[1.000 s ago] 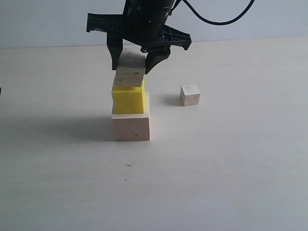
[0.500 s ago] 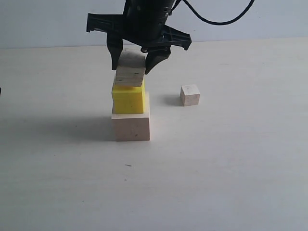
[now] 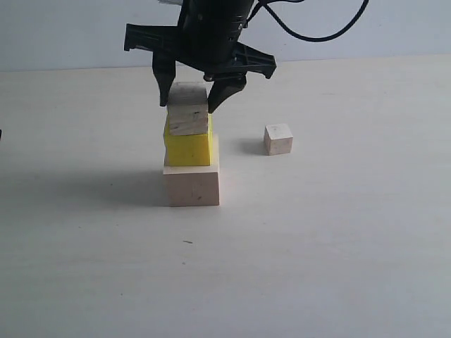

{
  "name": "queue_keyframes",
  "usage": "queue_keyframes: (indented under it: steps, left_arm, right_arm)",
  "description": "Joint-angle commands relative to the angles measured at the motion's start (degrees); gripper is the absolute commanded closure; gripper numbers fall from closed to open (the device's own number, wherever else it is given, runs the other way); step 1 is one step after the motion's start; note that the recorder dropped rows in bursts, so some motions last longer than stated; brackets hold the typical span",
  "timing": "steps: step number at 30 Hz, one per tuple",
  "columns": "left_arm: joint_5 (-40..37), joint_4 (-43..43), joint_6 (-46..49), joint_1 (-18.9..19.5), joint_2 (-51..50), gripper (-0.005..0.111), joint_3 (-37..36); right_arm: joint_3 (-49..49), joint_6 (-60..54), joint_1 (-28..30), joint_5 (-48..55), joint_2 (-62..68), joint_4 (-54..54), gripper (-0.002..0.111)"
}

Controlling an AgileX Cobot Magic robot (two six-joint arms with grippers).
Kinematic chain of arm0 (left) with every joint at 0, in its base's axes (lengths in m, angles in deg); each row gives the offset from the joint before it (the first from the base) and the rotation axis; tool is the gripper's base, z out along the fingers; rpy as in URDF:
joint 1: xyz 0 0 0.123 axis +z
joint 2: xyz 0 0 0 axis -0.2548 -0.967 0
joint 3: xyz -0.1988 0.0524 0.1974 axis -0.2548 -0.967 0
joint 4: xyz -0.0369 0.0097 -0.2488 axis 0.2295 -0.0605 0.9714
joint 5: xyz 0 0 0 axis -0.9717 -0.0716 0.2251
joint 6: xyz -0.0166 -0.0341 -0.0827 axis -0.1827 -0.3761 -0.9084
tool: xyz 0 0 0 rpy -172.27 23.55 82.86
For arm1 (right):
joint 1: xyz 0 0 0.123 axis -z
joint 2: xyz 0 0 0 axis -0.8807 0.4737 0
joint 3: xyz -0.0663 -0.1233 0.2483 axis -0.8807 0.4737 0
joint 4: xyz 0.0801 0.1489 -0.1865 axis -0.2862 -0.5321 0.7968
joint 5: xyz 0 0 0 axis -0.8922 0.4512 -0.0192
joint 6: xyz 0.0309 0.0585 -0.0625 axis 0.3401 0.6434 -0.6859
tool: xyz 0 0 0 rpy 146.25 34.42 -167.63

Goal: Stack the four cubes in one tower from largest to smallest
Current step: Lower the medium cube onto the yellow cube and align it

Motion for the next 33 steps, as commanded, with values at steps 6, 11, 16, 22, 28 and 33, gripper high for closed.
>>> queue_keyframes:
  steps: [6, 11, 16, 22, 28, 33]
  left_arm:
    - [-0.1, 0.5, 0.2, -0.4, -0.1, 0.107, -0.2]
    - [0.0, 0.5, 0.4, -0.4, -0.1, 0.107, -0.2]
    - [0.0, 0.5, 0.4, -0.4, -0.1, 0.107, -0.2]
    - [-0.1, 0.5, 0.5, -0.4, -0.1, 0.107, -0.2]
    - [-0.2, 0.5, 0.5, -0.4, -0.1, 0.107, -0.2]
    - [-0.2, 0.5, 0.5, -0.4, -0.1, 0.107, -0.2]
  right_arm:
    - [-0.1, -0.3, -0.1, -0.3, 0.7, -0.8, 0.049]
    - [-0.1, 0.4, -0.1, -0.3, 0.7, -0.8, 0.049]
    - [-0.1, 3.5, -0.1, -0.3, 0.7, -0.3, 0.049]
    - [-0.1, 3.6, -0.1, -0.3, 0.7, -0.1, 0.049]
    - [-0.1, 2.1, -0.1, -0.3, 0.7, -0.5, 0.049]
    - [-0.1, 0.5, -0.1, -0.3, 0.7, -1.2, 0.039]
